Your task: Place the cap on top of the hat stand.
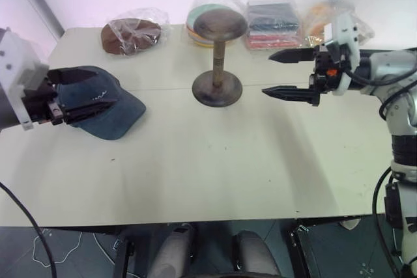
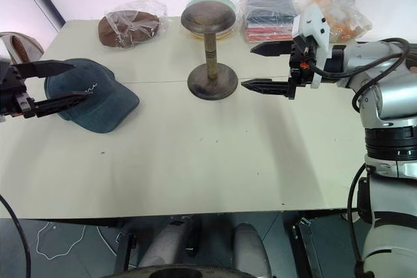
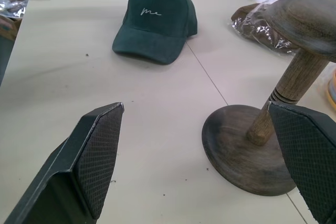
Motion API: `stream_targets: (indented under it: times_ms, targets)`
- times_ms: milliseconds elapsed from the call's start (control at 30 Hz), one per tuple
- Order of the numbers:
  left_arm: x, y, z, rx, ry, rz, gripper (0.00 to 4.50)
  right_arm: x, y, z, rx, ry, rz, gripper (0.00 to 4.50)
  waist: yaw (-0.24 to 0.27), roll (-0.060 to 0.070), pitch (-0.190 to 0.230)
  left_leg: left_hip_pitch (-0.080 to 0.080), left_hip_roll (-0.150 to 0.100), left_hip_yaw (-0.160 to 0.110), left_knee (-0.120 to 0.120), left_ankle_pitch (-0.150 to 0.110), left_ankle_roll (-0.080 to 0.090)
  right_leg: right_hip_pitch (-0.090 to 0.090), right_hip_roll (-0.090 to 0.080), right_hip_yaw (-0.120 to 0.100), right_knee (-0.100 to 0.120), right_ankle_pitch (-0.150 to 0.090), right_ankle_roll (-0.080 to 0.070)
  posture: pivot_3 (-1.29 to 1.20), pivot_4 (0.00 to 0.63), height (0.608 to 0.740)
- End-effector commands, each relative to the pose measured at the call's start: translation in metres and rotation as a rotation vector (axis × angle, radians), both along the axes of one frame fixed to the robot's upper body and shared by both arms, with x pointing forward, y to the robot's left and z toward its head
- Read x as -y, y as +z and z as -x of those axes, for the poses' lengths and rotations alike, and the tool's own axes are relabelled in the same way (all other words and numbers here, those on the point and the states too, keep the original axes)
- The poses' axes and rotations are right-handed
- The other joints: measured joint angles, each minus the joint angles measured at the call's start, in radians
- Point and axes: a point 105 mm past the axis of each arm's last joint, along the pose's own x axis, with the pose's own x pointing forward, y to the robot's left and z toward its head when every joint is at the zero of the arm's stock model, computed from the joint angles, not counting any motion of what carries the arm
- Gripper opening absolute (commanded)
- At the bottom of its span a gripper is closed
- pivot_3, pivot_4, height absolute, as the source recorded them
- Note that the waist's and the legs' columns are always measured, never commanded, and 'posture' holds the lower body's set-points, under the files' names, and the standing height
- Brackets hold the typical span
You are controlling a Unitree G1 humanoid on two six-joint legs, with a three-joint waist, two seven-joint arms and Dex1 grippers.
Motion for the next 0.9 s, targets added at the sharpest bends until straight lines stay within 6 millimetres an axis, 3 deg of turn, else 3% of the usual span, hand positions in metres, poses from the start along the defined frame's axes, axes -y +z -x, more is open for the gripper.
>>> stream_targets:
  times_ms: [33, 900]
  targets:
    - [-0.001, 0.012, 0.004, 0.047, 0.011, -0.004, 3.64, -0.003, 0.016, 0.003, 0.065, 0.017, -0.003, 4.5, 0.0, 0.0, 0.0, 0.0, 0.0, 0.0, 0.0, 0.0, 0.0, 0.0, 0.0, 0.0, 0.0, 0.0, 0.0, 0.0, 0.15, 0.74]
    - [0.011, 0.013, 0.006, 0.075, -0.004, -0.017, 3.64, -0.001, 0.017, -0.002, 0.085, 0.005, -0.005, 4.5, -0.001, 0.0, 0.0, 0.0, 0.0, 0.0, 0.0, 0.0, 0.0, 0.0, 0.0, 0.0, 0.0, 0.0, 0.0, 0.0, 0.15, 0.74]
